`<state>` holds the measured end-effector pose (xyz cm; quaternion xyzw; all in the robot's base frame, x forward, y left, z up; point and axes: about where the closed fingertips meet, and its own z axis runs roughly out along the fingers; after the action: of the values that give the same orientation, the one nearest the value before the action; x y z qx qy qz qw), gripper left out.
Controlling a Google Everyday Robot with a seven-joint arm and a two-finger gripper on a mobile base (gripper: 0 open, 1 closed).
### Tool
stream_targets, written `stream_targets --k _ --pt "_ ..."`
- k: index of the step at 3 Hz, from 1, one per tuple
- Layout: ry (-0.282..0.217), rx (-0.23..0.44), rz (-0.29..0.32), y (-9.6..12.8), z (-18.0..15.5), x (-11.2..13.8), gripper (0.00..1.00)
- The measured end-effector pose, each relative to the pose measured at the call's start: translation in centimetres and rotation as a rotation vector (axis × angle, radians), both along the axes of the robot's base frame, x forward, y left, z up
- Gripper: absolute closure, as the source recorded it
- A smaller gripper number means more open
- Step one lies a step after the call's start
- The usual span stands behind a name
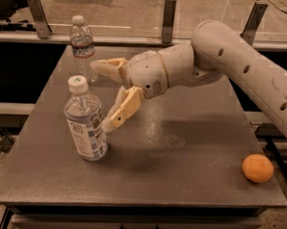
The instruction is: Pick blue plastic bottle
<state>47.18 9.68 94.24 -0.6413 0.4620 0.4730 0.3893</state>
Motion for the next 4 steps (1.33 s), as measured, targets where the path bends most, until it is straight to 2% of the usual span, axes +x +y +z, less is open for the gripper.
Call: stream_targets --k 1,2,3,4 --pt "-0.007 0.087 0.089 2.1 -0.2 -2.1 0.00" --pt "-0.007 0.081 0.159 3.8 -0.4 -4.3 0.00" --pt "-0.007 0.081 0.164 4.0 -0.4 -4.5 0.18" --pt "-0.008 0.081 0.168 4.2 -0.3 -4.6 0.42"
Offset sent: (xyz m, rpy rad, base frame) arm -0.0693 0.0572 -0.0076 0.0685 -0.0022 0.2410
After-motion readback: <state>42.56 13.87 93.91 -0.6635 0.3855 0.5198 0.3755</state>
